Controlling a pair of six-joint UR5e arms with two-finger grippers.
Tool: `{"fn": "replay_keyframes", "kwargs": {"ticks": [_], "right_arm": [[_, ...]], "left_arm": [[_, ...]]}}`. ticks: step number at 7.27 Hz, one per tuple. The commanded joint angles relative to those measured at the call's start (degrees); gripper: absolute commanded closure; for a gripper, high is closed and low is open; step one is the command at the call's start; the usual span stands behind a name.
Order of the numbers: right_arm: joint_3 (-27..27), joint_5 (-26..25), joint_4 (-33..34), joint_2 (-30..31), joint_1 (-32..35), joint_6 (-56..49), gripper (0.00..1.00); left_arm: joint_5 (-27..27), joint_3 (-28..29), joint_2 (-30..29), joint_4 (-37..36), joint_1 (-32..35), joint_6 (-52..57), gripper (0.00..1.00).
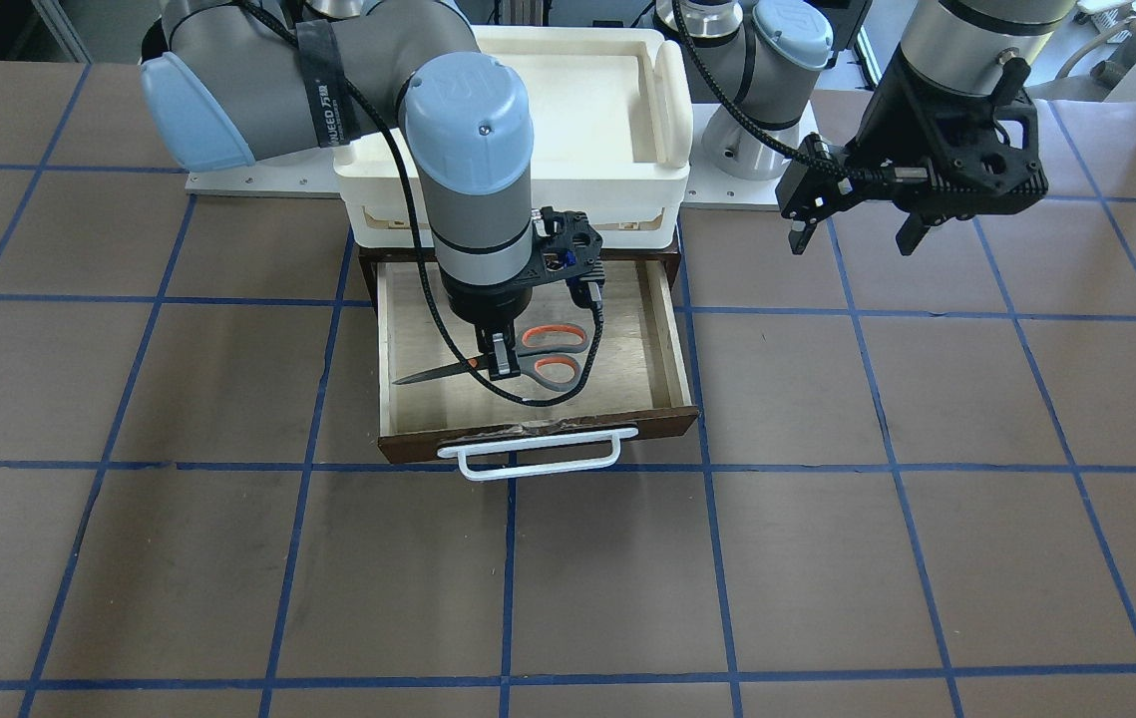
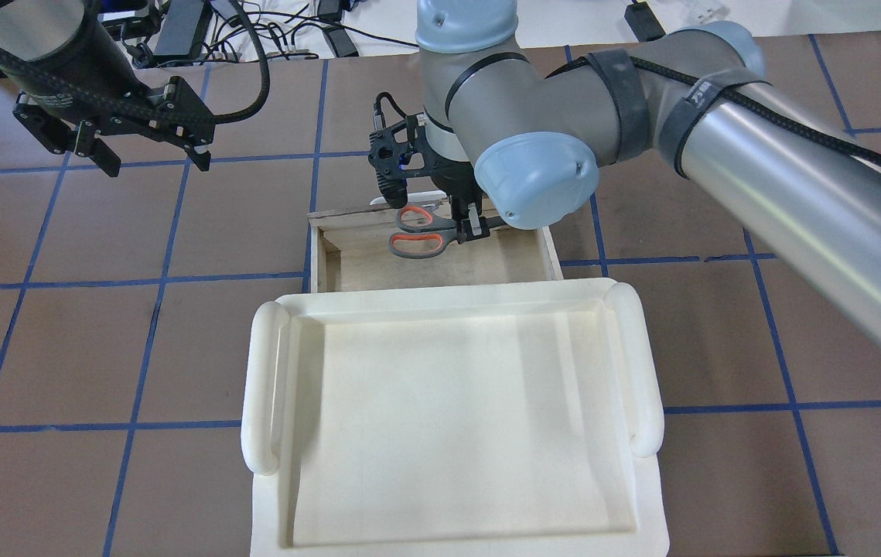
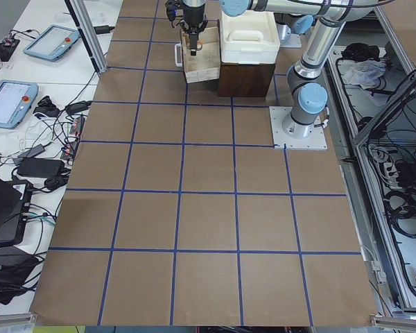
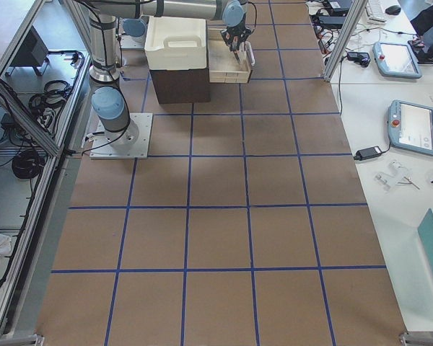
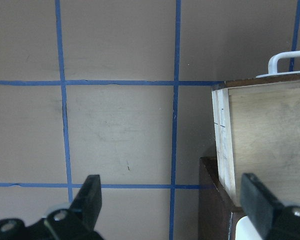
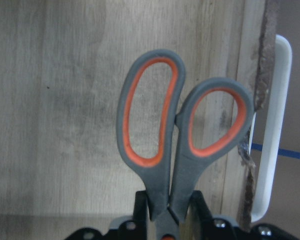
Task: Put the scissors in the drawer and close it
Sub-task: 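Carry the scissors with the right gripper over the open drawer and lower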
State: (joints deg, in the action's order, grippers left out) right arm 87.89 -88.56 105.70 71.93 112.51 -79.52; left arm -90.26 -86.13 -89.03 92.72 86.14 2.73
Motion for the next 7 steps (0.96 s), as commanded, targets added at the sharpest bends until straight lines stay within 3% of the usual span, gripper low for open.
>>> {"fn": "replay_keyframes", "kwargs": {"ticks": [1,3,4,5,6,7], "right_arm": [[0.0,0.2,-0.1,-2.0,3.0,3.1,1.0],[0.1,0.2,-0.1,-4.2,3.9,4.5,1.0],[0.1,0.1,-0.1,-4.3,3.9,4.5,0.75],[-0.3,0.1,0.0,-3.8,3.8,4.5,0.26],[-0.5,-0.3,0.2,-3.6,3.6,4.5,0.0],[-0.6,-0.7,0.7,-2.7,2.9,4.4,0.0]], "left_arm": [[0.0,0.0,0.0,0.0,0.0,0.0,0.0],[0.0,0.0,0.0,0.0,0.0,0.0,0.0],[0.0,0.0,0.1,0.0,0.0,0.0,0.0],[0.0,0.0,0.1,0.0,0.0,0.0,0.0],[0.0,0.0,0.1,0.0,0.0,0.0,0.0],[0.0,0.0,0.1,0.0,0.0,0.0,0.0]]}}
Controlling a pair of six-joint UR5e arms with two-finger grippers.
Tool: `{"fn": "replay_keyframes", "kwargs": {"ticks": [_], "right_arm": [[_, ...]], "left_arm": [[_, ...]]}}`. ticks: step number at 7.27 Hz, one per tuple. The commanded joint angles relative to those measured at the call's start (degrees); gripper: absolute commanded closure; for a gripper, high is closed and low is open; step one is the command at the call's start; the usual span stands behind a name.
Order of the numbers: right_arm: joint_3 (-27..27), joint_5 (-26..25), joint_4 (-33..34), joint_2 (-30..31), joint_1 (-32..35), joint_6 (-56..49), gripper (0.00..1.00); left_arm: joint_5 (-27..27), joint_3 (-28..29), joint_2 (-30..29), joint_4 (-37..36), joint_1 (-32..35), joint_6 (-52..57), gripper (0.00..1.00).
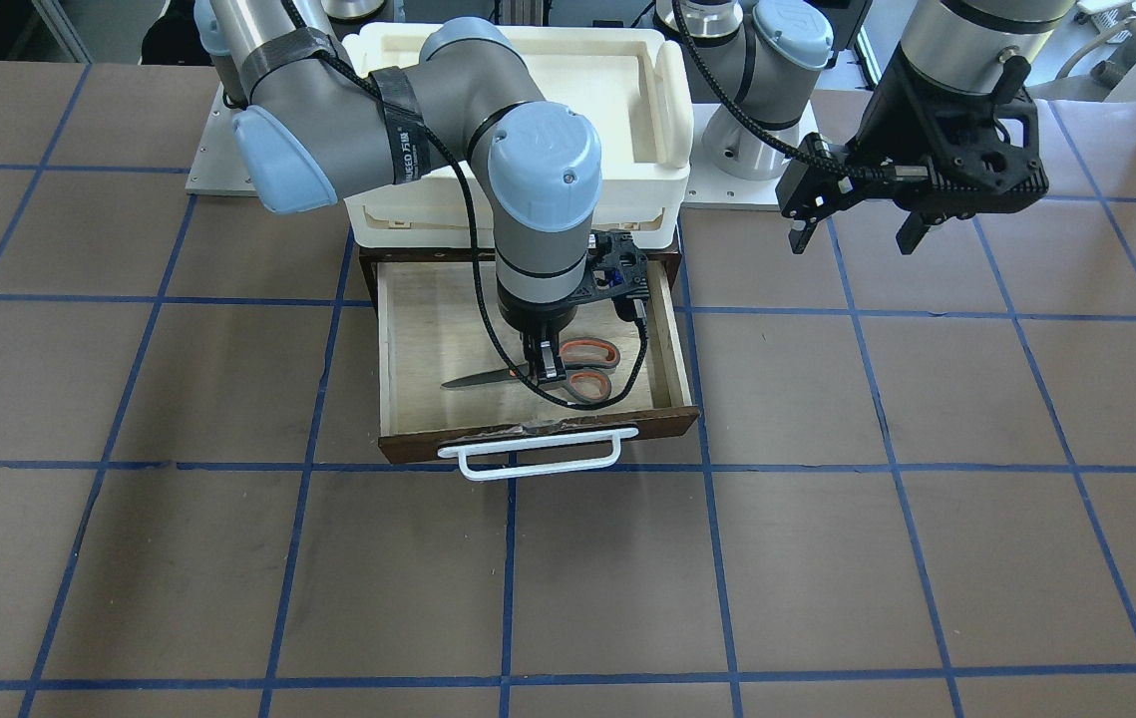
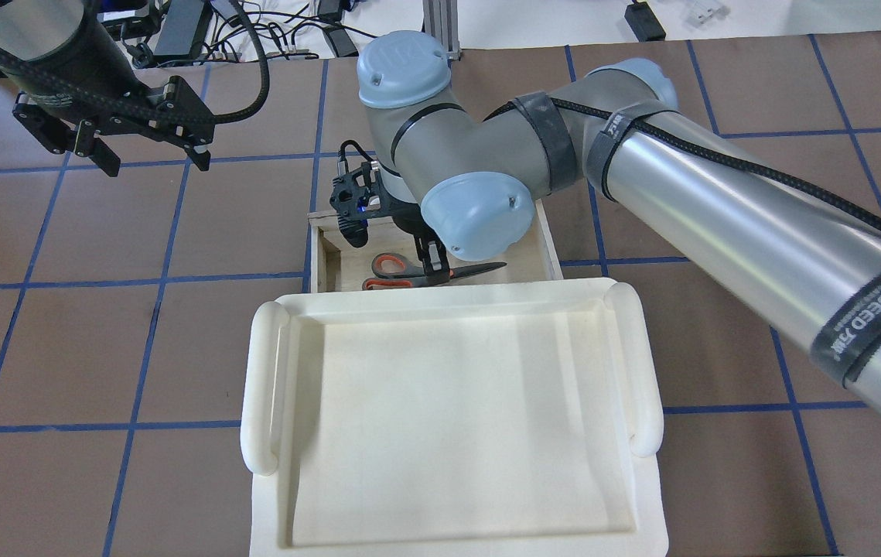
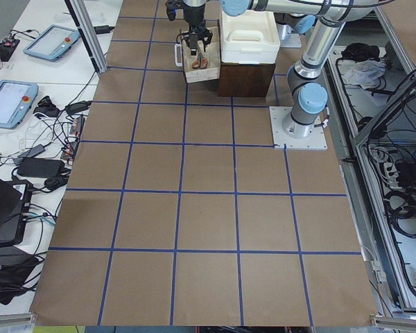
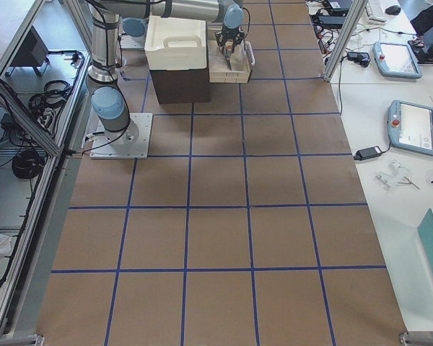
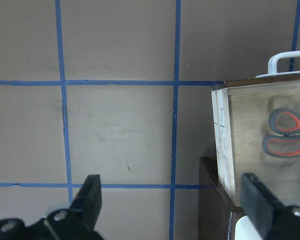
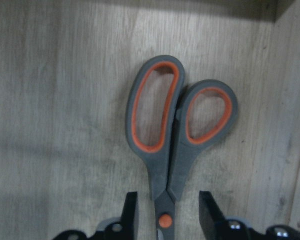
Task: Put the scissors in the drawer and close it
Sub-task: 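Open the right gripper to drop the scissors and raise it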
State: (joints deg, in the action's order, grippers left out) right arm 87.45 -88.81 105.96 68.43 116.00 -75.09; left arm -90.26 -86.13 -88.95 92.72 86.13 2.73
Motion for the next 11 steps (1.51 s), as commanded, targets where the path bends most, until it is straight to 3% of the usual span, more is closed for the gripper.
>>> {"fn": "replay_keyframes", "kwargs": {"ticks": [1,4,9,11], "right_arm": [[-0.3,-0.5,0.6,2.5,-2.4,0.1,0.0],[-0.2,0.5,0.0,9.4,-14.3,10.1,0.0],[1.0,-0.2,0.0,12.9,-20.7,58.5,0.0],[0.9,-0.3,-1.6,14.4,-22.0,62.1,0.0]], "left_arm": [[0.0,0.0,0.0,0.0,0.0,0.0,0.0],[-0.2,1.8,-1.3,0.4,0.1,-1.9,0.0],[-0.3,14.2,-16.8,-5.3,7.0,-1.8,0.0],[-1.6,16.7,-22.3,-8.9,10.5,-1.8,0.0]]}}
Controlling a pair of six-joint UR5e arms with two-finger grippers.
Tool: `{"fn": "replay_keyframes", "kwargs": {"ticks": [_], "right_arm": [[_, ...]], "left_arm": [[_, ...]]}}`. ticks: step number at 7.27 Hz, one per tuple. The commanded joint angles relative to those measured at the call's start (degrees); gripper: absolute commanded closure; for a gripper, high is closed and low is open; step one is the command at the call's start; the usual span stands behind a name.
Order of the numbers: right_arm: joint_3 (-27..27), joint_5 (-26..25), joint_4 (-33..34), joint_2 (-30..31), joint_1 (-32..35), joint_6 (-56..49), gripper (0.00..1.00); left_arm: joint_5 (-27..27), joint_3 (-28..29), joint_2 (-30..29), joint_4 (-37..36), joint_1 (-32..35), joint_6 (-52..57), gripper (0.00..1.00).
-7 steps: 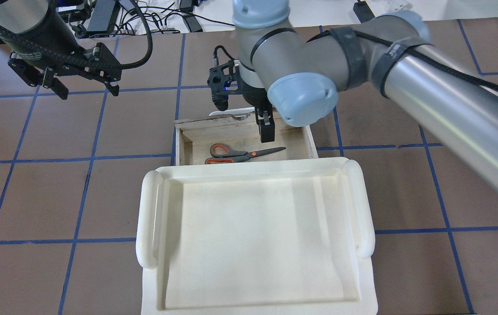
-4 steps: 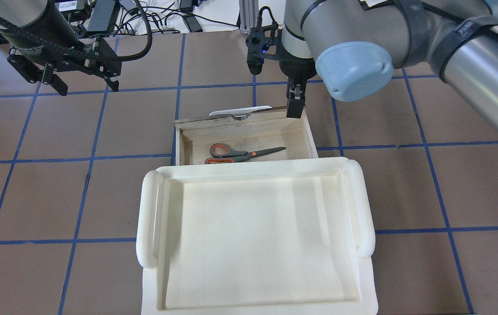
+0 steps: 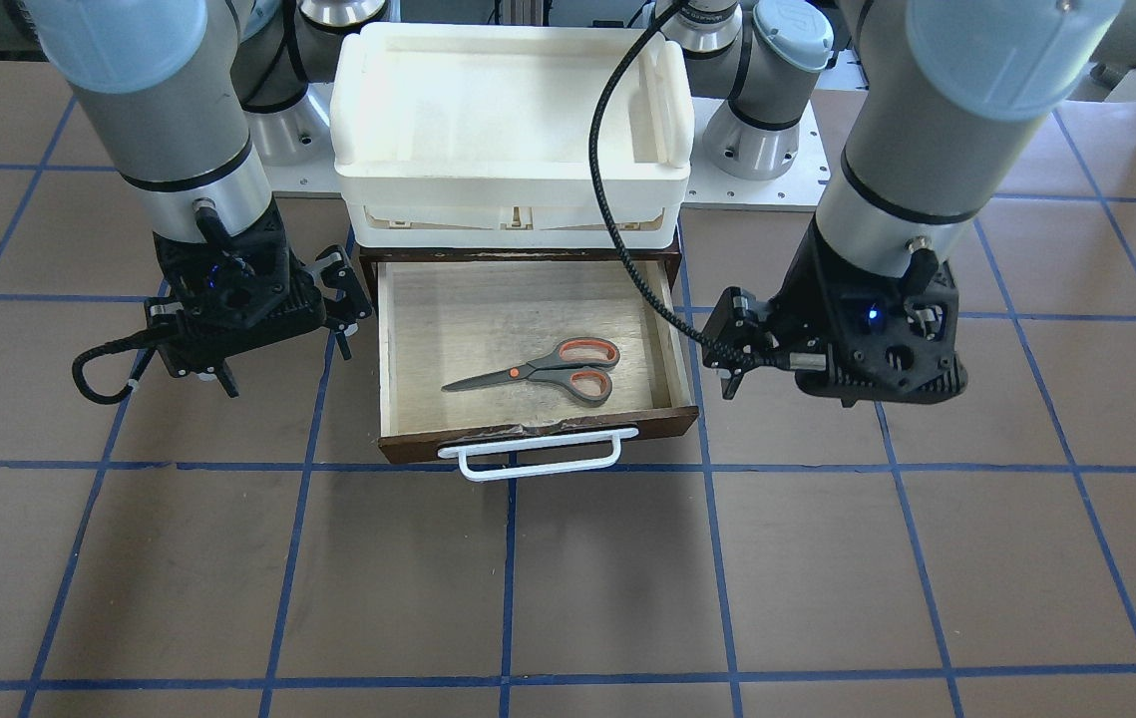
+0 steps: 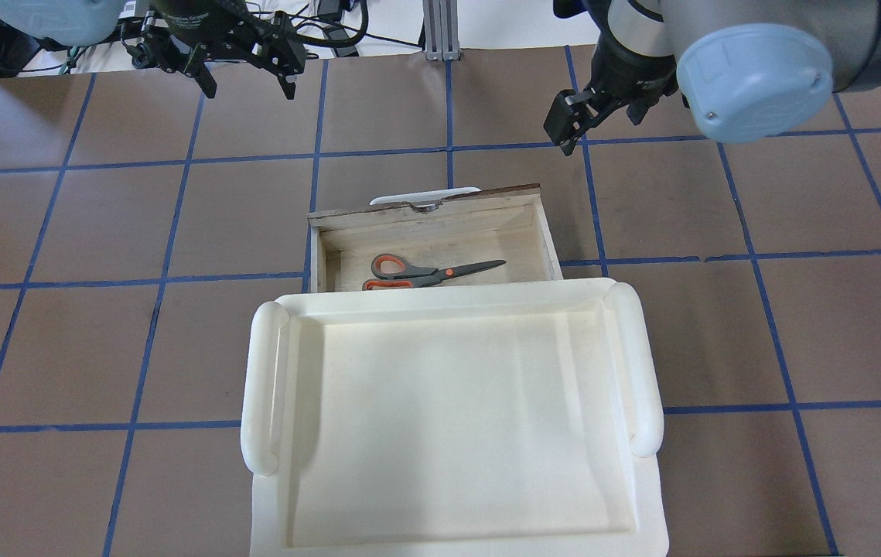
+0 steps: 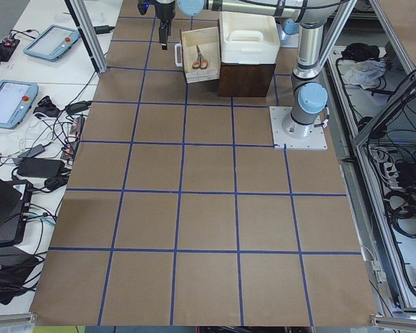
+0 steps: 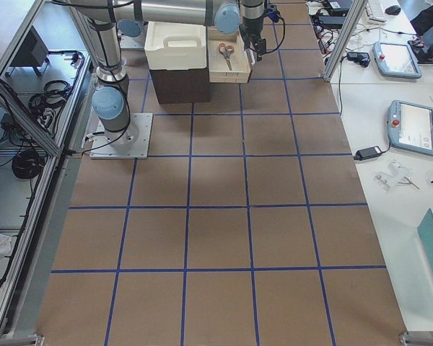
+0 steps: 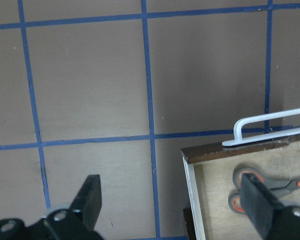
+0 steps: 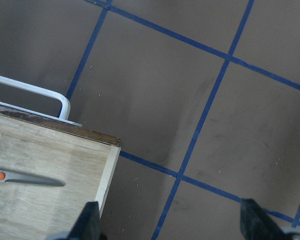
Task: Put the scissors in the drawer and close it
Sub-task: 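Withdraw the right gripper while moving the left gripper above the drawer front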
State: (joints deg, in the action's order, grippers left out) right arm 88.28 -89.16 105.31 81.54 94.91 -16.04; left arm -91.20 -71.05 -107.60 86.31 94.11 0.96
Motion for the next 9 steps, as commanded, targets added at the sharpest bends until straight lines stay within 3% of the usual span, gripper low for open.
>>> {"fn": "replay_keyframes", "kwargs": {"ticks": [1,2,5,6,7,9], "right_arm": [[0.1,-0.7,-2.7,3.4,-1.8,3.1,0.0],[0.1,-0.5,-8.7,3.7,-3.1,3.9,0.0],[0.1,-1.1,-8.8,5.9,-6.5,8.2,0.0],[0.1,-1.0,-9.3,6.9,-6.6,8.8,0.0],[0.1,-1.0,-9.9,8.0,-6.6,8.7,0.0],[0.8,-0.7,-9.2,8.1,-6.8,8.2,0.0]], "left_arm": [[-1.5,2.2,-6.5,-6.7,3.5,-0.4,0.0],[-1.0,2.7,-8.4,-8.2,4.2,-2.3,0.0],[-0.3,2.8,-10.4,-4.6,5.3,-6.7,0.0],[0.0,2.6,-12.0,-4.9,5.5,-14.1,0.05],[1.4,2.7,-14.0,-9.9,5.5,-18.1,0.06],[1.8,2.8,-16.3,-10.3,8.0,-19.6,0.06]]}}
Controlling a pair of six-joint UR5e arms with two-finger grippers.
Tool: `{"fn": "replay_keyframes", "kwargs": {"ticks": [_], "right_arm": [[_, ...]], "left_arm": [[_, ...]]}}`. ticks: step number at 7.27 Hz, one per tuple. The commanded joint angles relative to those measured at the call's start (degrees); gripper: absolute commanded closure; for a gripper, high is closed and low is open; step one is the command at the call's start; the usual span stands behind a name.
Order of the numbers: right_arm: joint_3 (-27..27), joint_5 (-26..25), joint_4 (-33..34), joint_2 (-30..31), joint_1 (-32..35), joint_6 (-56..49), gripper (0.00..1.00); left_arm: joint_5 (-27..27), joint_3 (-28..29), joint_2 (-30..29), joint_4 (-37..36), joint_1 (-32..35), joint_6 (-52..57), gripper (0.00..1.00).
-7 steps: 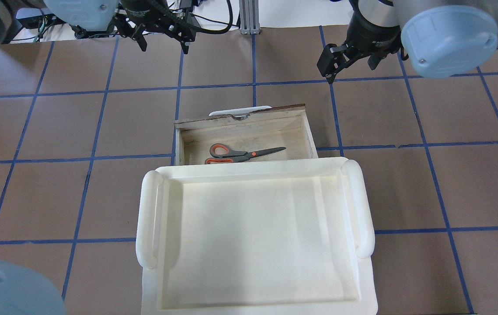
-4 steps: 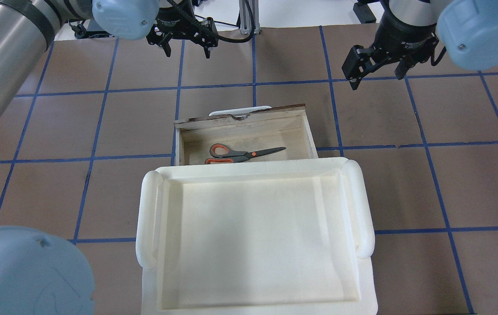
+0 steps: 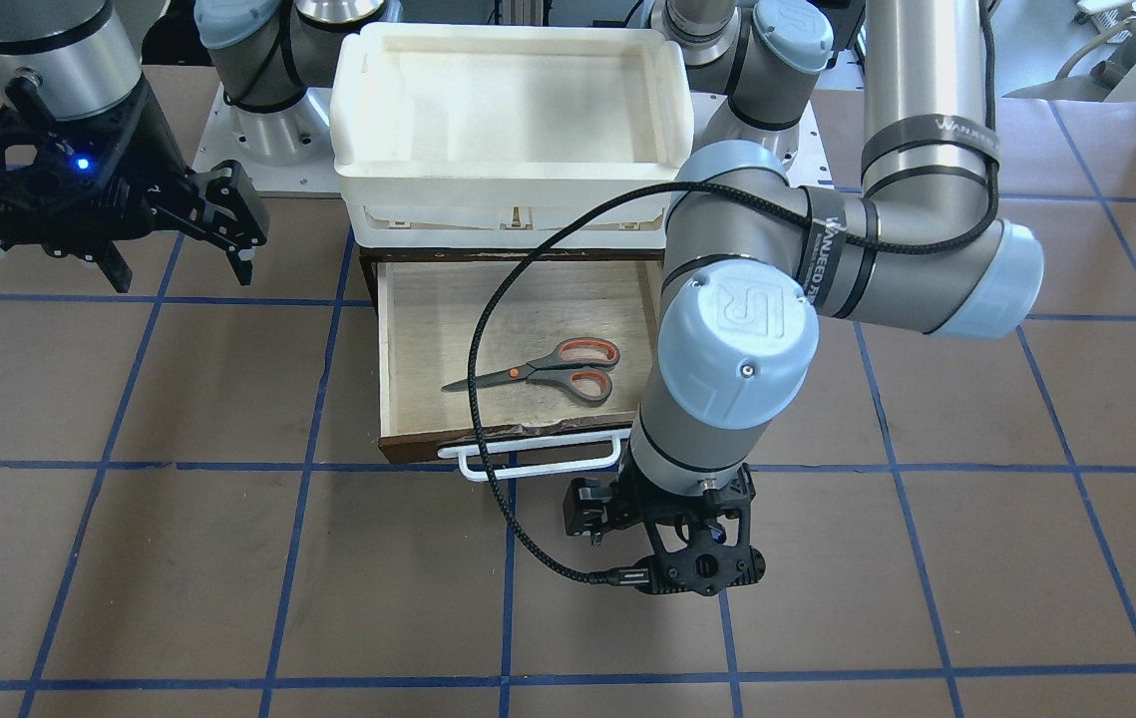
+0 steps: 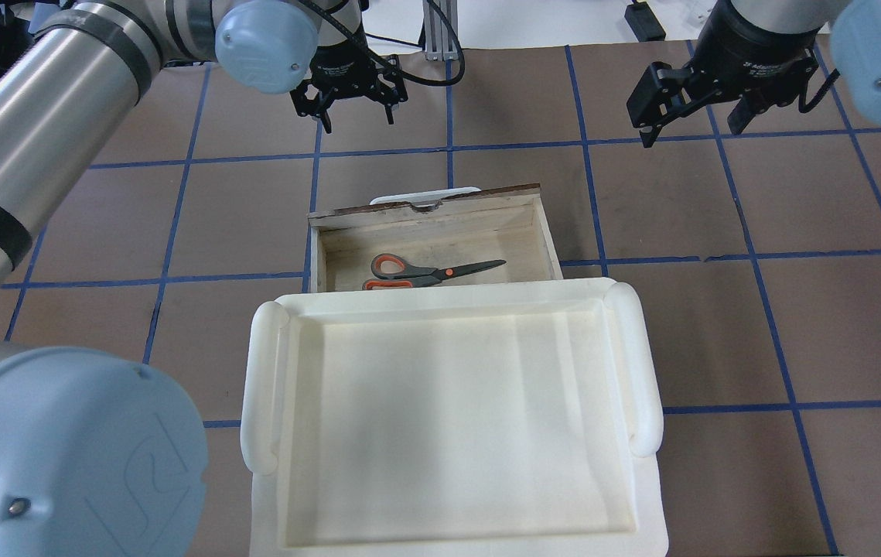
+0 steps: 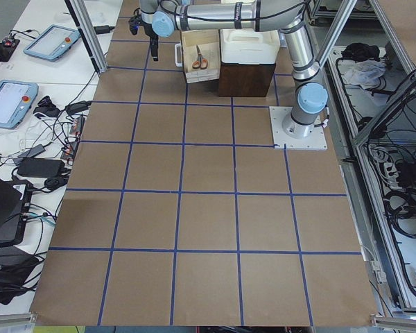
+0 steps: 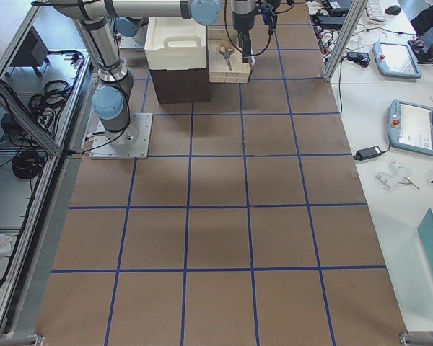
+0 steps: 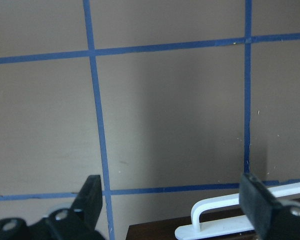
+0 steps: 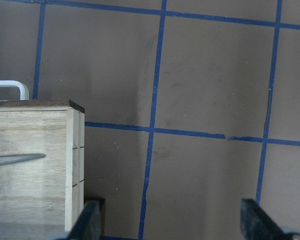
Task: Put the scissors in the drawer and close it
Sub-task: 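Withdraw the right gripper while moving the left gripper above the drawer front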
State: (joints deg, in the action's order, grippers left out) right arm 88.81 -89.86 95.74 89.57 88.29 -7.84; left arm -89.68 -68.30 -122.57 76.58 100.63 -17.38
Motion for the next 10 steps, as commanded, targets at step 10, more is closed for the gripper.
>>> {"fn": "replay_keyframes", "kwargs": {"ticks": [10], "right_arm": [[2.3,1.1,-3.0,4.1,0.9,-0.2,0.0]], "left_arm": [[0.7,1.1,-6.2,6.1,4.1,-1.4,0.0]]}}
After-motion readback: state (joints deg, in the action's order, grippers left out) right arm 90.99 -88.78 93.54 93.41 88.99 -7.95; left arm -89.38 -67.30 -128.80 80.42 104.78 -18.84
